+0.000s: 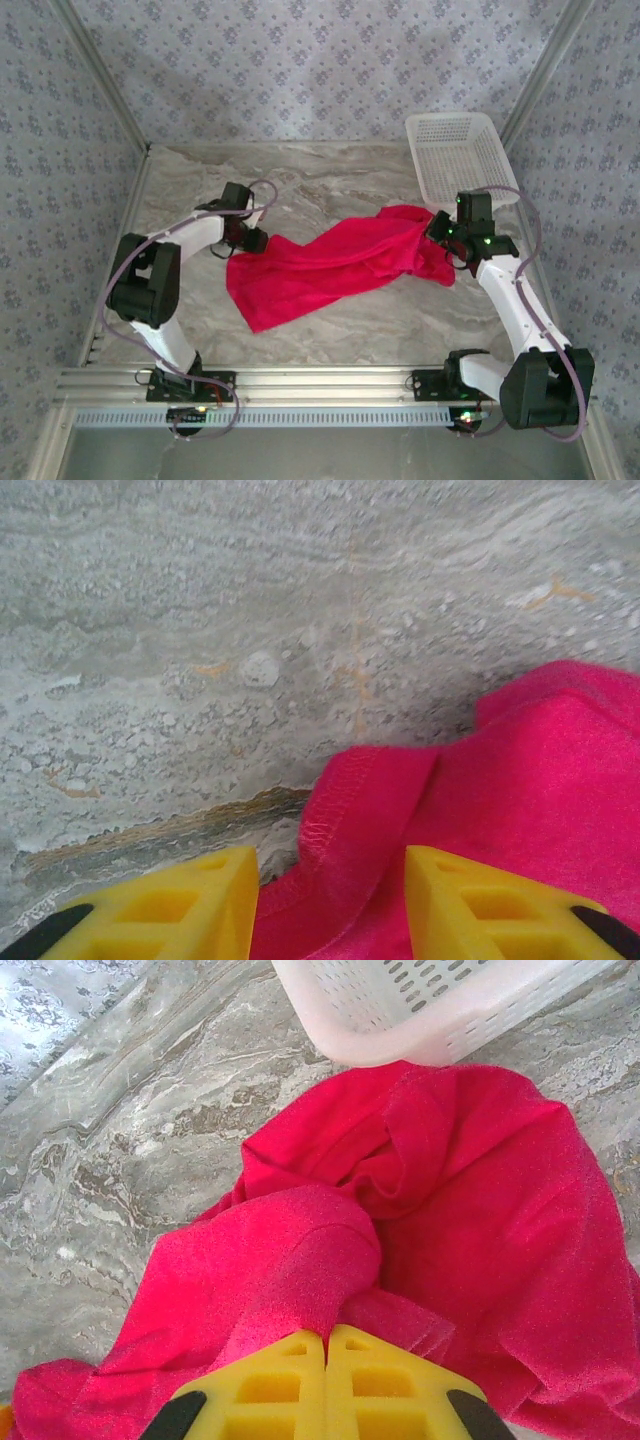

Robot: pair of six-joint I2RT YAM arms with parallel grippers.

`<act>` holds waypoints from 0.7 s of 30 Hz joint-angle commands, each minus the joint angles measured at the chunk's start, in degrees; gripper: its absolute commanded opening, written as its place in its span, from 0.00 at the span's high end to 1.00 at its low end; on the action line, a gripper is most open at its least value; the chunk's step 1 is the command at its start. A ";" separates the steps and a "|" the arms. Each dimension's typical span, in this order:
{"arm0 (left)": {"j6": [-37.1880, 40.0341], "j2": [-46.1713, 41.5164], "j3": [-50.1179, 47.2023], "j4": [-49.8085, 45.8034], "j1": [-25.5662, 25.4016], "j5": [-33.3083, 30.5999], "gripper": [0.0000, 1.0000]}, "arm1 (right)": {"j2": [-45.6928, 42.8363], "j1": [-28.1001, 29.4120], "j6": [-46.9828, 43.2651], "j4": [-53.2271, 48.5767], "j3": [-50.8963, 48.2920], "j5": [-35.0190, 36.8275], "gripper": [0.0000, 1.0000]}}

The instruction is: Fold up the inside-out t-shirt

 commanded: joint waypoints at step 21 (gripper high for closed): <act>-3.02 6.19 13.18 -12.19 3.07 6.22 1.00 | -0.81 -2.32 0.74 -0.65 5.07 -3.73 1.00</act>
